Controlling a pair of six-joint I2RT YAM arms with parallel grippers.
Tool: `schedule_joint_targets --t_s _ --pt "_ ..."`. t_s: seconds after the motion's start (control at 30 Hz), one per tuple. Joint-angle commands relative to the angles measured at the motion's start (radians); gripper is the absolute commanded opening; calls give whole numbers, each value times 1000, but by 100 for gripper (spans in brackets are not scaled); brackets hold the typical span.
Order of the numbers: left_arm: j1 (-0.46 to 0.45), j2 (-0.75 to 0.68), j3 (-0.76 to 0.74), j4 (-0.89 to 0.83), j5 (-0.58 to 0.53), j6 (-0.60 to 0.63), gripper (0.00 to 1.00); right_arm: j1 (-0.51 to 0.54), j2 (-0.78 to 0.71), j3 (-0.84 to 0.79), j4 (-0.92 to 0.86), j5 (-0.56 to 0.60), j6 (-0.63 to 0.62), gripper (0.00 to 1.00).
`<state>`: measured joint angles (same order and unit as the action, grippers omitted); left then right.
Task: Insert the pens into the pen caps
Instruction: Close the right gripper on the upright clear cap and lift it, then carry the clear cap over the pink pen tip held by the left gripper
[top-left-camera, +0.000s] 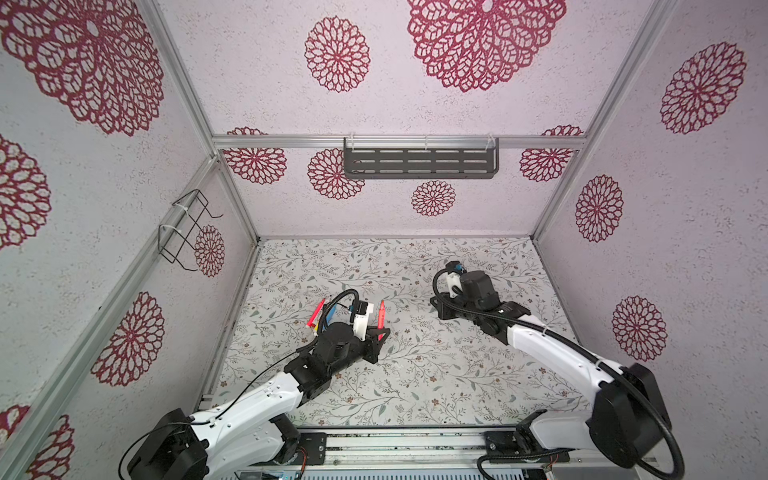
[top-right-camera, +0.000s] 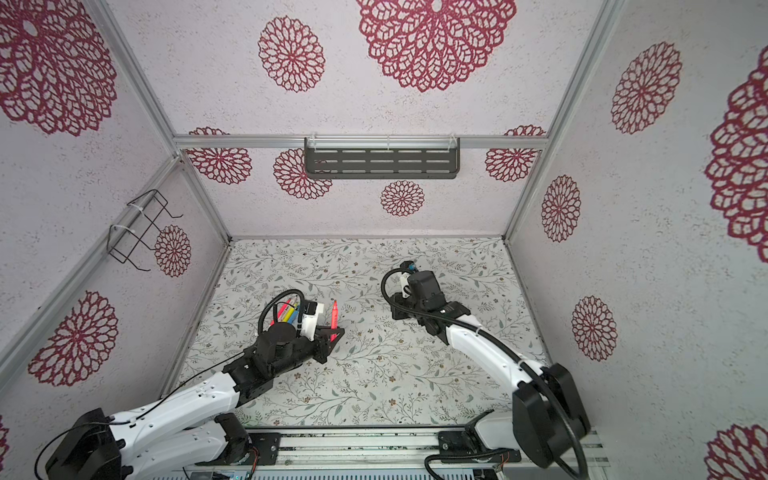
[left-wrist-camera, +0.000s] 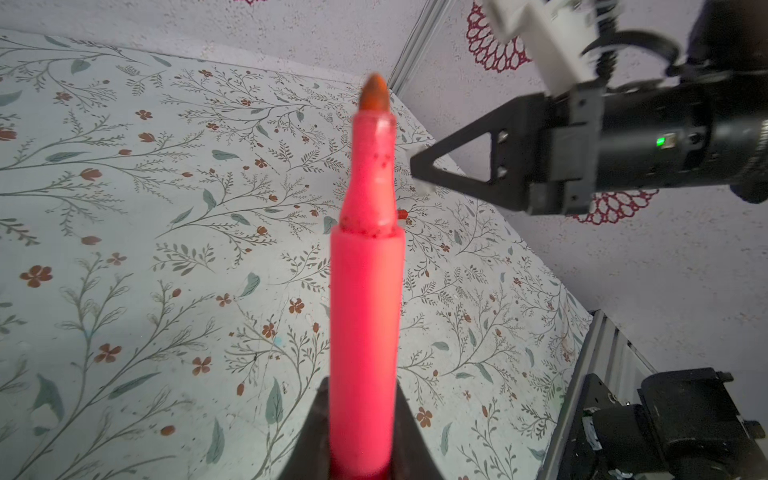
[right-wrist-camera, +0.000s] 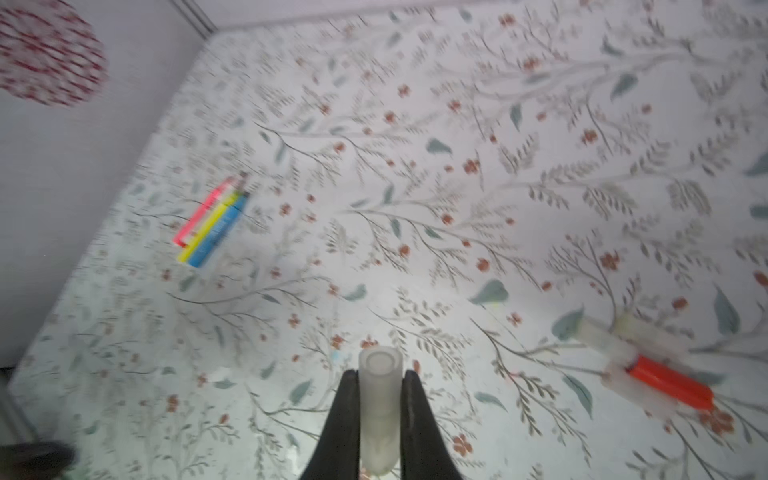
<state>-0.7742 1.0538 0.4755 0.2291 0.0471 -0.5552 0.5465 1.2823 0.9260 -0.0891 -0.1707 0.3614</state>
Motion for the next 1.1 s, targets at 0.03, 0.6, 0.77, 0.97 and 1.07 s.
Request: schedule_joint_targets --t_s 0.03,0.6,0.77,0.97,1.07 --pt "-38 47 1 134 14 -43 0 3 -72 -62 301 -215 77 13" --pt "-139 140 57 194 -52 -38 0 21 -38 -156 772 -352 323 15" --pt "-141 148 69 194 -49 -32 0 42 -27 -158 782 -373 323 16" --pt "-142 151 78 194 -51 -29 0 59 -8 -154 794 -397 322 16" --pt "-142 147 80 194 -51 -28 0 65 0 -153 808 -407 324 16"
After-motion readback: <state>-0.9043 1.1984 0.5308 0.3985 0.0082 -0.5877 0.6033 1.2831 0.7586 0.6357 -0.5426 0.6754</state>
